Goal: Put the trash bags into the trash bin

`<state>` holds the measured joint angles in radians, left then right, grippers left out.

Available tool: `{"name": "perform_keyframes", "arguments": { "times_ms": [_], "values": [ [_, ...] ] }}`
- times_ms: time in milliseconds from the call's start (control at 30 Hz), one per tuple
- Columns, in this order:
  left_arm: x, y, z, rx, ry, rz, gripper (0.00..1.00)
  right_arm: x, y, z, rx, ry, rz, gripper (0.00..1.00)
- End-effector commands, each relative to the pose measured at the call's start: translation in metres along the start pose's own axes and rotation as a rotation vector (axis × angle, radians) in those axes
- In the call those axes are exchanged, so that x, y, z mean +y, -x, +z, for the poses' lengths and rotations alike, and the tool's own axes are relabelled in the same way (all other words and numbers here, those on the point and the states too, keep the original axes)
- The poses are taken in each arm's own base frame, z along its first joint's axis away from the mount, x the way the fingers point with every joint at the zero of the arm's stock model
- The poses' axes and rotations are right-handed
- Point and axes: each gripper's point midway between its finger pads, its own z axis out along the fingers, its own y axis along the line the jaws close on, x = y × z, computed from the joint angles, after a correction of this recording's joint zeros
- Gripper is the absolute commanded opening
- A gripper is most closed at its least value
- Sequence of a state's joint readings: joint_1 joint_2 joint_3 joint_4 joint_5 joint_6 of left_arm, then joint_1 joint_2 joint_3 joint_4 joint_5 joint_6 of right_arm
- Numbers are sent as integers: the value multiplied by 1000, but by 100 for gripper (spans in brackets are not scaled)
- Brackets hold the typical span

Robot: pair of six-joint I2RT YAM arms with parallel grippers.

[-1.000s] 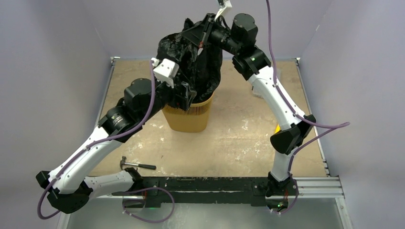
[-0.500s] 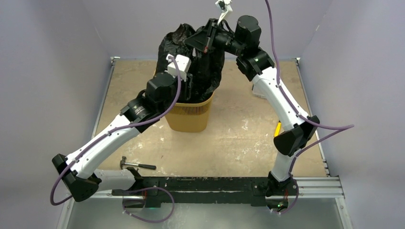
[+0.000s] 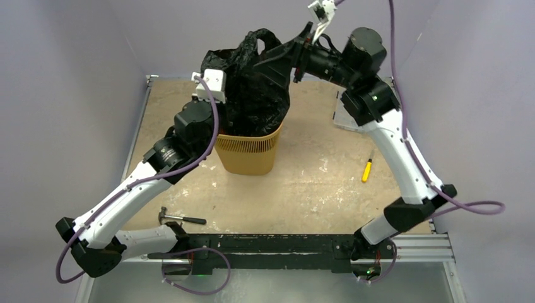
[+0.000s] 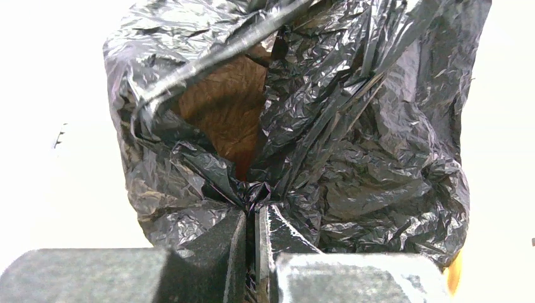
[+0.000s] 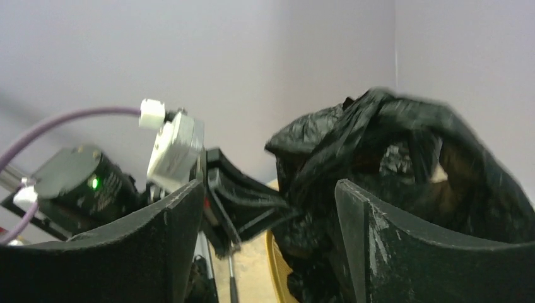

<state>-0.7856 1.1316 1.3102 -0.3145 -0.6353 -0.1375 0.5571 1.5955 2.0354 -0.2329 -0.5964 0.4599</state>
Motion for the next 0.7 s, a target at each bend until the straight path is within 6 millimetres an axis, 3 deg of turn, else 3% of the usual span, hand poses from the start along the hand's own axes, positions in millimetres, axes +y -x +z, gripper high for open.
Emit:
{"name": "perform_keyframes", "arguments": {
  "times_ms": [0, 67, 167, 300, 367, 500, 667],
  "values": [
    [13, 10, -10, -38, 33, -32, 6, 11, 7, -28, -31, -38, -128, 81],
    [15, 7, -12, -34, 37, -38, 6, 6, 10, -40, -61, -103, -145, 81],
    [16, 4, -12, -31, 38, -45, 6, -17, 5, -56, -105, -254, -135, 78],
    [17, 0, -13, -22, 41, -48, 6, -76, -38, -70, -38, -489, -70, 60],
    [17, -1, -14, -21, 43, -52, 5, -92, -58, -68, 17, -535, -42, 54],
    [21, 0, -17, -25, 49, -59, 5, -98, -82, -62, 65, -506, -16, 47],
    [23, 0, -19, -25, 50, -59, 5, -102, -109, -36, 175, -393, -11, 46]
  ]
}}
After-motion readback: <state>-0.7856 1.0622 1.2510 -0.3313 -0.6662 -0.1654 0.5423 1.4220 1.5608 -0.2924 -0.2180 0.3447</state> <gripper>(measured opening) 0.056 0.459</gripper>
